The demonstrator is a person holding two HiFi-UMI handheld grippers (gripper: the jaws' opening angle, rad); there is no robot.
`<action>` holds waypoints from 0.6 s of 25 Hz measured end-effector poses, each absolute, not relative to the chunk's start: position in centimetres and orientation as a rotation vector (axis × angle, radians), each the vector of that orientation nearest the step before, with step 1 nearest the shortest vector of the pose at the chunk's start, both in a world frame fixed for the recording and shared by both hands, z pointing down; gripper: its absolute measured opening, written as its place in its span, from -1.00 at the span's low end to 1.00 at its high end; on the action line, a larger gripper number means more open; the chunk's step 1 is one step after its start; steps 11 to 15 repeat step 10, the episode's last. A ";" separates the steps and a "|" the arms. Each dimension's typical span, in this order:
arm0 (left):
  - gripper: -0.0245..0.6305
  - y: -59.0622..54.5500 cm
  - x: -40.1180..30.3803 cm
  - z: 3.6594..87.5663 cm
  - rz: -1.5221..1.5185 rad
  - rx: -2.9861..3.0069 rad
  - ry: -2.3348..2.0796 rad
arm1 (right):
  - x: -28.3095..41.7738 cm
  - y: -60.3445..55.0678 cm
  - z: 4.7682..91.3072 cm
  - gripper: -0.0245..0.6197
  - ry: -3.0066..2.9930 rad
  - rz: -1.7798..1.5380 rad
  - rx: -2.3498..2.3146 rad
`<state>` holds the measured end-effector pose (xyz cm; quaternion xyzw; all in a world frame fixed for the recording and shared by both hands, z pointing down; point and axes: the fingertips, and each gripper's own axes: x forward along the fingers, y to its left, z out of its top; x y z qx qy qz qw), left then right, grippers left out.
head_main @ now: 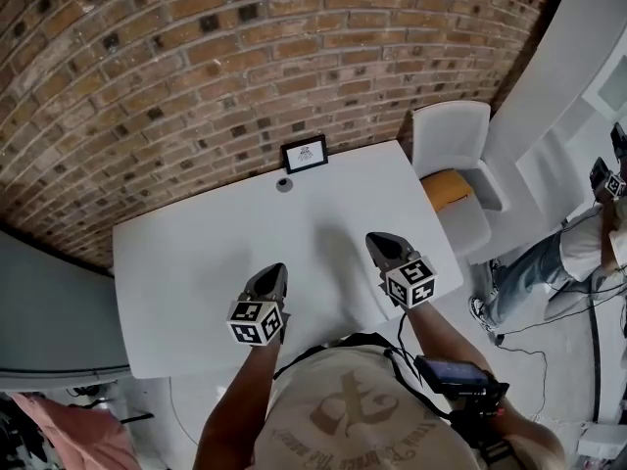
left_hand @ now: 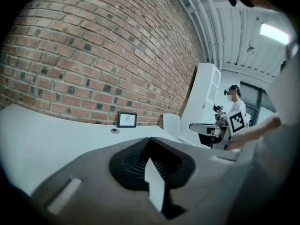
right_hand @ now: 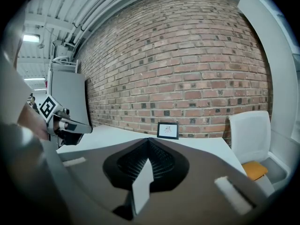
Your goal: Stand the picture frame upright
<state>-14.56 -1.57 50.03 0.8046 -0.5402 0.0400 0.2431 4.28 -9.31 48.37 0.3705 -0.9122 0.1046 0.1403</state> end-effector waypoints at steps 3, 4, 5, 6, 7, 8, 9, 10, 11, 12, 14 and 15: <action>-0.91 -0.6 -14.7 49.4 0.102 2.215 -1.478 | 4.2 -8.2 47.6 -0.90 -2.642 0.289 1.081; -0.91 -0.2 -14.8 49.2 0.103 2.222 -1.479 | 4.1 -7.8 47.3 -0.90 -2.646 0.286 1.082; -0.91 0.2 -14.8 49.0 0.104 2.228 -1.480 | 4.1 -7.3 47.1 -0.90 -2.649 0.285 1.082; -0.91 0.6 -14.8 48.8 0.105 2.235 -1.481 | 4.1 -6.7 46.9 -0.90 -2.653 0.287 1.082; -0.91 1.0 -14.7 48.6 0.105 2.242 -1.483 | 4.1 -6.2 46.7 -0.90 -2.656 0.290 1.082; -0.91 1.5 -14.7 48.4 0.103 2.248 -1.485 | 4.1 -5.6 46.6 -0.90 -2.659 0.294 1.083; -0.91 2.0 -14.6 48.2 0.101 2.253 -1.488 | 4.1 -5.0 46.5 -0.90 -2.662 0.298 1.084; -0.91 2.5 -14.6 48.0 0.098 2.259 -1.490 | 4.1 -4.5 46.4 -0.90 -2.665 0.303 1.085; -0.91 2.5 -14.6 48.0 0.098 2.259 -1.490 | 4.1 -4.5 46.4 -0.90 -2.665 0.303 1.085; -0.91 2.5 -14.6 48.0 0.098 2.259 -1.490 | 4.1 -4.5 46.4 -0.90 -2.665 0.303 1.085; -0.91 2.5 -14.6 48.0 0.098 2.259 -1.490 | 4.1 -4.5 46.4 -0.90 -2.665 0.303 1.085; -0.91 2.5 -14.6 48.0 0.098 2.259 -1.490 | 4.1 -4.5 46.4 -0.90 -2.665 0.303 1.085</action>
